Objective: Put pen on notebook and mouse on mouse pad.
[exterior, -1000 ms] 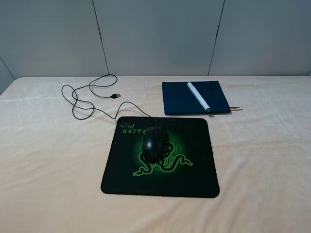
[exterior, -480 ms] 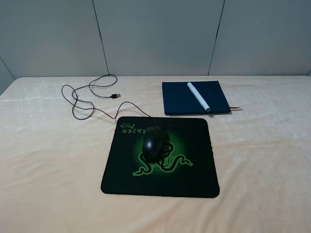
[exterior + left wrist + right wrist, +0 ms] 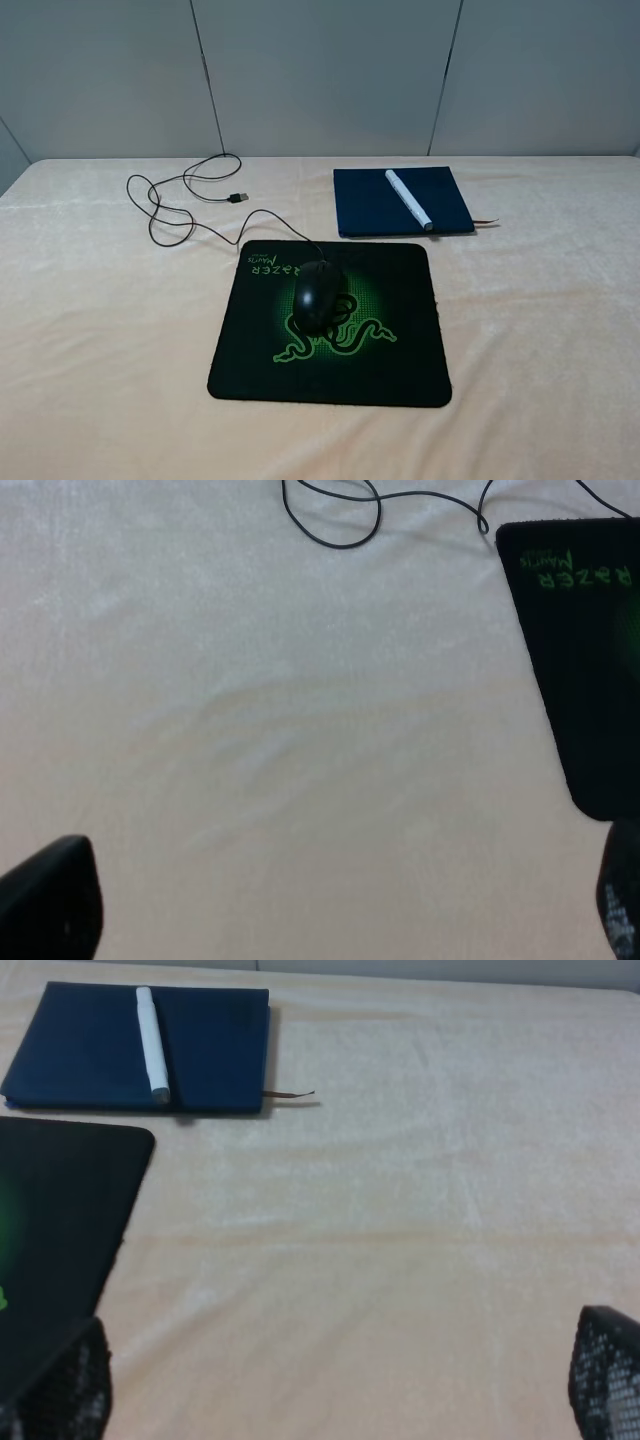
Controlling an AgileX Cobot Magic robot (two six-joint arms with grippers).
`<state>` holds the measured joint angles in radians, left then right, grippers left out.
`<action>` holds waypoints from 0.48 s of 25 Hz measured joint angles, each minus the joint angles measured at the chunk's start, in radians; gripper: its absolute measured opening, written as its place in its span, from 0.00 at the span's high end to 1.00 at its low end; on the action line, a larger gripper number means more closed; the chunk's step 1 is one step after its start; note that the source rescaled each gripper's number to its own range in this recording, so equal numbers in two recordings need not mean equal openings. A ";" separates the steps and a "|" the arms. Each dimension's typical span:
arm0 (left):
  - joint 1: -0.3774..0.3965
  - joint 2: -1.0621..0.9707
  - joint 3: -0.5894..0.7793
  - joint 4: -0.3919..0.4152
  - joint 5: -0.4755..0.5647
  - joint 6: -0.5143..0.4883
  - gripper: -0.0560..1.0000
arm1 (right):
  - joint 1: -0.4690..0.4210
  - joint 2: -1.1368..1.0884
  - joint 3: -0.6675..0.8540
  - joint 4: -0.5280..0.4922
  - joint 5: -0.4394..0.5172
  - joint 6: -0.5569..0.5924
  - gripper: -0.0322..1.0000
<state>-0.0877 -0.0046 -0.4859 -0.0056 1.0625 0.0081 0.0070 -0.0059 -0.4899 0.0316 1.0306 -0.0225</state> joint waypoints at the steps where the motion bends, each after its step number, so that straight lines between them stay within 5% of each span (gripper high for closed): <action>1: 0.000 0.000 0.000 0.000 0.000 0.000 0.00 | 0.000 0.000 0.000 0.000 0.000 0.001 0.00; 12: 0.000 0.000 0.000 0.000 0.000 0.000 0.00 | 0.000 0.000 0.000 0.000 0.000 0.001 0.00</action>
<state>-0.0877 -0.0046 -0.4859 -0.0056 1.0625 0.0081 0.0070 -0.0059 -0.4899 0.0316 1.0306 -0.0217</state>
